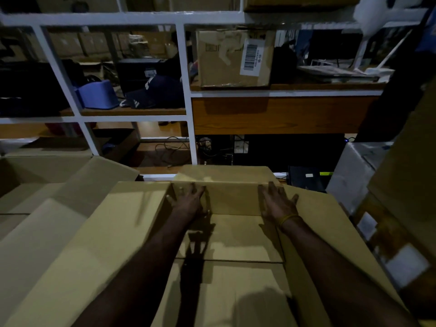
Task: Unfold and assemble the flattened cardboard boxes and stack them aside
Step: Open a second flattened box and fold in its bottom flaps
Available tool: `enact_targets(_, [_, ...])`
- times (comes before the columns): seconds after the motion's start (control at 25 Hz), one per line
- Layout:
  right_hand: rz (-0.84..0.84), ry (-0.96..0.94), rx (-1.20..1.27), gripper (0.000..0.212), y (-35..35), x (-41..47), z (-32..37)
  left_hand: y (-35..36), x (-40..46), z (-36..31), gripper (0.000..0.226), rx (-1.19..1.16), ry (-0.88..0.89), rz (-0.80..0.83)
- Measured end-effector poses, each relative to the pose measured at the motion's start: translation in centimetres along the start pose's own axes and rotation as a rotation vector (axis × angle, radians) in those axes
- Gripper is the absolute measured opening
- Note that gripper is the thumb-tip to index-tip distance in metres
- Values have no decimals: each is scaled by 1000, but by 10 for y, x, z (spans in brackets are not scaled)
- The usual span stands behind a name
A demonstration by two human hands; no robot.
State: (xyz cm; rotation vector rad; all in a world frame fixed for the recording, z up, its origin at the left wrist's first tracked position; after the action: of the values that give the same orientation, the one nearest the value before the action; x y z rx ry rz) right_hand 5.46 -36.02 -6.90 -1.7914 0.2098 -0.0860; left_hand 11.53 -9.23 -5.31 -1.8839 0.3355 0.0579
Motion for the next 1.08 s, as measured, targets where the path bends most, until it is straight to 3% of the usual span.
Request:
enact_targets(0.2, [36, 113, 20, 85, 8, -80, -5, 21, -88, 49, 83, 191, -12, -175])
enact_targets(0.52, [82, 240, 42, 70, 3, -218, 15, 31, -212, 67, 76, 91, -72, -91])
enact_targets(0.76, [105, 292, 171, 65, 5, -325, 42, 45, -292, 84, 61, -43, -21, -180])
enact_targets(1.08, [-143, 605, 534, 64, 20, -442, 104, 70, -374, 98, 67, -213, 111, -311])
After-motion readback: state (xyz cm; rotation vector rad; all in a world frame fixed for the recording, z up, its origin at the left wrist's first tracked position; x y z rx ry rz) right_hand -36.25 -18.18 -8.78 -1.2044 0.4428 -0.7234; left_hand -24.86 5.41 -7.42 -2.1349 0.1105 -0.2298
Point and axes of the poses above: each hand's wrist, its own x-axis towards the middle knuckle, its own y-axis out of the palm, z = x × y, the point moved 2 cm from there along x, towards the middle knuckle, and after that the axes turned 14 degrees about -x, right-handed, at the moved point
